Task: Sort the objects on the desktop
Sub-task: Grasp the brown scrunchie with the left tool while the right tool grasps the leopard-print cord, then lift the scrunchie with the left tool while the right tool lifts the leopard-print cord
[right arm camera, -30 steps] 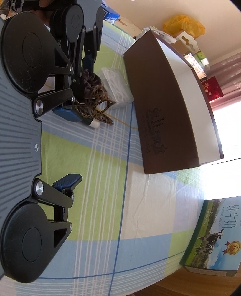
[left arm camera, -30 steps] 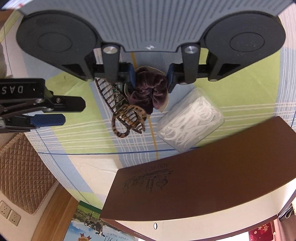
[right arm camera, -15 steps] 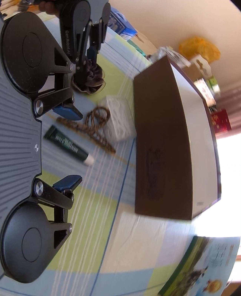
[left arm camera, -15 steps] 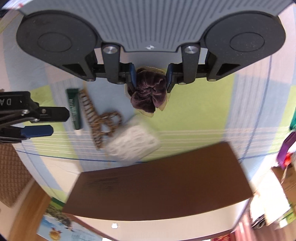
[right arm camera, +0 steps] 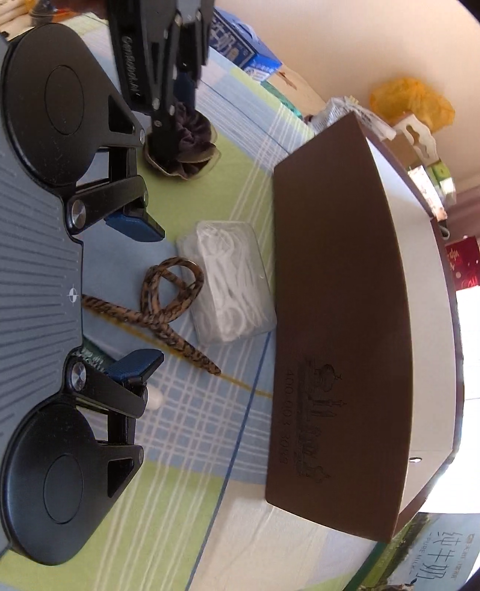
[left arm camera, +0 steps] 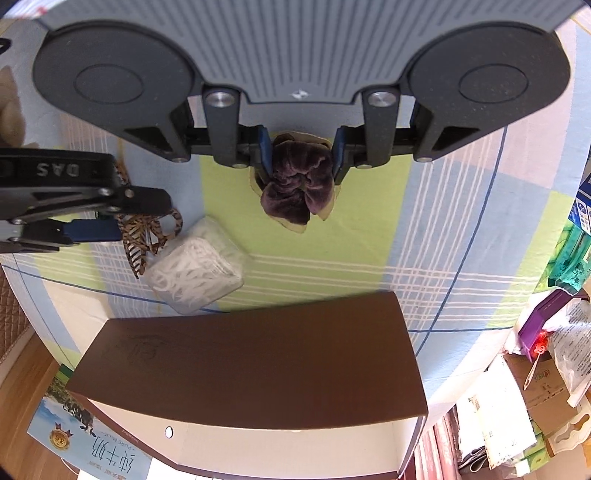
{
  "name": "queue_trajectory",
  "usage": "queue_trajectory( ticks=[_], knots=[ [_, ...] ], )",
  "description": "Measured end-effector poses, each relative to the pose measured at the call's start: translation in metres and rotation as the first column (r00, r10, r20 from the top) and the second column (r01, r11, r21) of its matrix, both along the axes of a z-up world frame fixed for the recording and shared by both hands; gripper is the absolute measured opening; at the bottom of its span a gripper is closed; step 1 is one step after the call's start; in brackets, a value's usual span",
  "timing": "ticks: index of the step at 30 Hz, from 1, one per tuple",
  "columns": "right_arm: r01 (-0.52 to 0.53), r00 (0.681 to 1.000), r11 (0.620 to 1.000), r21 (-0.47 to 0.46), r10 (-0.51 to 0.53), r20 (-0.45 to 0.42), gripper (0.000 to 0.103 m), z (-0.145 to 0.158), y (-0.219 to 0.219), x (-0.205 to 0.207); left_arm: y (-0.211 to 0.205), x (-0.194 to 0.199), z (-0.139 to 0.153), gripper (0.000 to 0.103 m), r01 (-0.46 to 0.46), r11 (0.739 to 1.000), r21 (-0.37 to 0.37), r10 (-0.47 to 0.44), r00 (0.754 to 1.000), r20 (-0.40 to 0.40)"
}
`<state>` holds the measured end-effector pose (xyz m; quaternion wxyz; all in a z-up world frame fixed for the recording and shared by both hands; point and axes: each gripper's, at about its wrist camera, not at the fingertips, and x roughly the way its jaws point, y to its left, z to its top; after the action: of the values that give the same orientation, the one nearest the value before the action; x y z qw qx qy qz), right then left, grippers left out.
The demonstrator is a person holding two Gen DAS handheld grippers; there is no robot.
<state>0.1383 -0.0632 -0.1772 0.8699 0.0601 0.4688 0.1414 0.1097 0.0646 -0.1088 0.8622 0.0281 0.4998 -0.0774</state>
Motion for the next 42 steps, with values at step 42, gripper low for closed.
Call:
queue_trajectory(
  ticks=[42],
  knots=[
    [-0.092,0.996,0.991,-0.101,0.093,0.008,0.046,0.001,0.019,-0.029,-0.01,0.002,0.001,0.045,-0.016,0.999,-0.031,0.016,1.0,0.014]
  ],
)
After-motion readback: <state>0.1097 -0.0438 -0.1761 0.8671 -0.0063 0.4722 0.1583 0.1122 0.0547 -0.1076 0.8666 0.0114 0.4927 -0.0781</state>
